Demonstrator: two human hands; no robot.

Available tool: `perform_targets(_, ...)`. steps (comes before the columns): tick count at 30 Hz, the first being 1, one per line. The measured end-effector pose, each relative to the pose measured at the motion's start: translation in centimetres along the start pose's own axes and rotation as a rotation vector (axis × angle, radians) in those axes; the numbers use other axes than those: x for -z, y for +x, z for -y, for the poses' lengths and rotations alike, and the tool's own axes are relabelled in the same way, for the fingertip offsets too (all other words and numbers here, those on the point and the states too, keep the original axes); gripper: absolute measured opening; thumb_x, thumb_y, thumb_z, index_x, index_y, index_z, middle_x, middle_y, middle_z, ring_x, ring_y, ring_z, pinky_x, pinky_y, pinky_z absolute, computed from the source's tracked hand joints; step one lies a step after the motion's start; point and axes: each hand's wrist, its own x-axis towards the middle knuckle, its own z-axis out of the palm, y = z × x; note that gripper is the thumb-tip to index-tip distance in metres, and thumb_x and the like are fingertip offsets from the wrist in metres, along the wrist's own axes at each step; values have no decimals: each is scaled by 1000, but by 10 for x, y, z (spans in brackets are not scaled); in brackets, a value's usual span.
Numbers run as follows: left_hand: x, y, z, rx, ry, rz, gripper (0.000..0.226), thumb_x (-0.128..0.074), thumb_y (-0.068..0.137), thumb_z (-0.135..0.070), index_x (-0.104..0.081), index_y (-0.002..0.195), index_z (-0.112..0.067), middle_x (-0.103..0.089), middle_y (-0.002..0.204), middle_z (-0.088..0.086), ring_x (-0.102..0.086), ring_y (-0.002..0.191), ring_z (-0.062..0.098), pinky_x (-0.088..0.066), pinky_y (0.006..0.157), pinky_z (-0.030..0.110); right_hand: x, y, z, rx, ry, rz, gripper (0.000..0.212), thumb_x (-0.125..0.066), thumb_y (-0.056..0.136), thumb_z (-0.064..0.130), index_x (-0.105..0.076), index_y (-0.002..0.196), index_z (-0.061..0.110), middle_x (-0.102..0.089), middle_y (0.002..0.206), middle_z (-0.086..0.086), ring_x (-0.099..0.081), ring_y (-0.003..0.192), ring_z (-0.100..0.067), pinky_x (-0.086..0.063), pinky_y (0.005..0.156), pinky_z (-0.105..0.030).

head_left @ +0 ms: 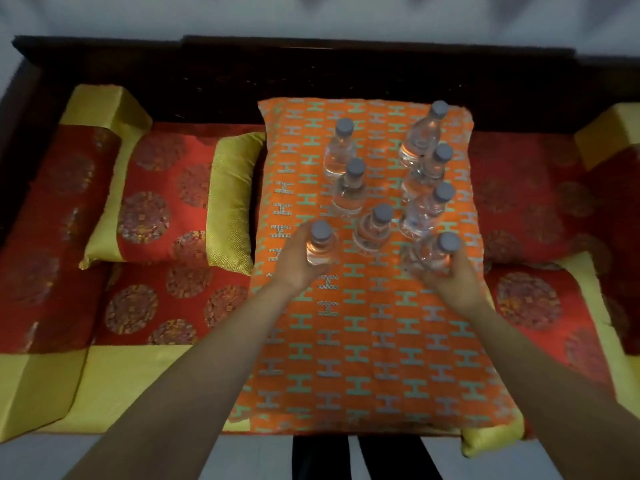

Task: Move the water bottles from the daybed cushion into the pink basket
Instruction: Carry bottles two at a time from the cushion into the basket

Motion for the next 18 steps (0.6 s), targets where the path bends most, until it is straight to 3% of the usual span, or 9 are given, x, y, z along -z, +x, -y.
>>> perform_targets(2,-1,0,3,-13,11,-31,70,-84,66,-30,-47,126,-24,-60,112,-9,-57,100,11,-40,75,16,-1,-4,2,-27,34,-3,76,-81,65,38,-43,127,16,-58,106,14,-58,92,-2,-50,78,-30)
perform_targets(4,4,-1,-2,-25,13,-34,63,-83,67,-31,-51,121,-25,-60,104,-13,-57,91,7,-35,66,6,0,-9,4,-45,76,-39,71,-83,68,23,-43,126,13,-57,104,14,-57,90,9,-46,75,-14)
perform_targets(6,11,-5,-7,-29,-4,-7,57,-82,69,-23,-54,118,-19,-57,98,-13,-55,83,4,-33,64,6,1,-15,5,-28,109,-91,62,-80,72,6,-45,124,11,-57,100,14,-55,84,20,-43,67,-3)
perform_targets(8,17,-10,-15,-96,-3,11,57,-84,64,-23,-57,113,-17,-56,93,-15,-55,79,-1,-35,63,10,8,-19,7,-24,157,-102,59,-78,72,1,-47,120,18,-59,99,14,-59,82,17,-46,66,-6)
perform_targets(11,18,-17,-23,-157,-30,26,61,-84,56,-35,-57,109,-23,-61,99,-8,-59,88,6,-43,67,20,23,-27,14,-34,202,-140,54,-85,63,13,-54,106,27,-66,95,8,-64,81,0,-52,68,-21)
perform_targets(14,16,-25,-46,-192,-60,54,61,-84,54,-39,-54,106,-31,-59,99,-12,-56,88,-5,-40,67,8,44,-39,19,-26,265,-235,46,-85,63,12,-58,96,28,-66,88,7,-61,73,5,-48,65,-15)
perform_targets(18,-3,-33,-97,-271,-92,156,62,-90,59,-15,-52,102,-39,-61,96,-16,-55,79,-17,-41,63,3,93,-61,20,-17,315,-369,45,-86,64,15,-60,101,20,-66,84,10,-59,70,5,-48,64,-13)
